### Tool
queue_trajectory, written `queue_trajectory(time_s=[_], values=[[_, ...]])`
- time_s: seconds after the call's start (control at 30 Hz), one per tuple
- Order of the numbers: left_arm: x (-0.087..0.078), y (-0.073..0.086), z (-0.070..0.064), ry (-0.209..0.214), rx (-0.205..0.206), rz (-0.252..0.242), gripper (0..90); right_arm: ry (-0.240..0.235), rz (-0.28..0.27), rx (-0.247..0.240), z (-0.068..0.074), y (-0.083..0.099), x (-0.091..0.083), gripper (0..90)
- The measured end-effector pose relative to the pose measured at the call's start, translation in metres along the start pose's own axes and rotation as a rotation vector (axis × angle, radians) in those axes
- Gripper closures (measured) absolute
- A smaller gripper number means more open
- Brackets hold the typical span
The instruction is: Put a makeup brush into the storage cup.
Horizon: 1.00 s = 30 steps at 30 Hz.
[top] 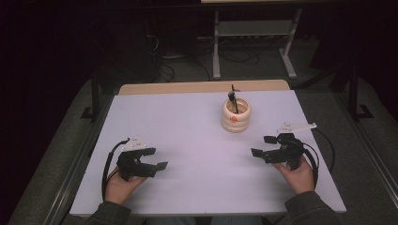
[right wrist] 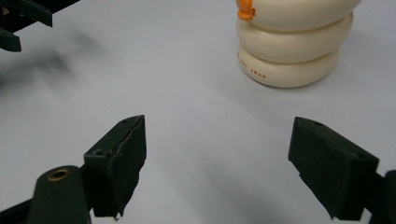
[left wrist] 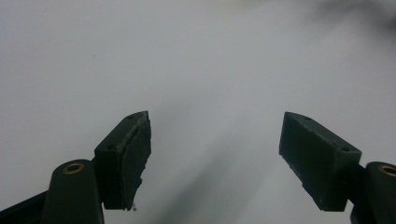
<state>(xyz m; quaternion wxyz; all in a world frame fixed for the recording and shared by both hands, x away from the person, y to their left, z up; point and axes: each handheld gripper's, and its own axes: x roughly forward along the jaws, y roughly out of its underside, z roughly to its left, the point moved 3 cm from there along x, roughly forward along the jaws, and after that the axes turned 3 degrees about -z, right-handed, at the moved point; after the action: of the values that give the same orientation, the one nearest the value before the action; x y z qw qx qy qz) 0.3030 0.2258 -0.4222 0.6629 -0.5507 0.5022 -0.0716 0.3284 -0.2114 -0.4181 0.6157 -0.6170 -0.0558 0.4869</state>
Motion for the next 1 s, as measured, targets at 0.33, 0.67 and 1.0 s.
queue_trajectory(time_s=[0.33, 0.67, 1.0], values=[[-0.004, 0.007, -0.004, -0.002, 0.001, -0.005, 23.7, -0.003, -0.003, 0.019, -0.001, 0.016, -0.007, 17.8], [-0.002, 0.017, -0.008, -0.001, 0.006, 0.019, 23.4, -0.006, -0.016, 0.031, 0.001, 0.03, -0.014, 16.7], [-0.004, 0.023, -0.011, -0.001, 0.006, 0.026, 23.3, -0.013, -0.016, 0.027, 0.004, 0.042, -0.019, 16.7]])
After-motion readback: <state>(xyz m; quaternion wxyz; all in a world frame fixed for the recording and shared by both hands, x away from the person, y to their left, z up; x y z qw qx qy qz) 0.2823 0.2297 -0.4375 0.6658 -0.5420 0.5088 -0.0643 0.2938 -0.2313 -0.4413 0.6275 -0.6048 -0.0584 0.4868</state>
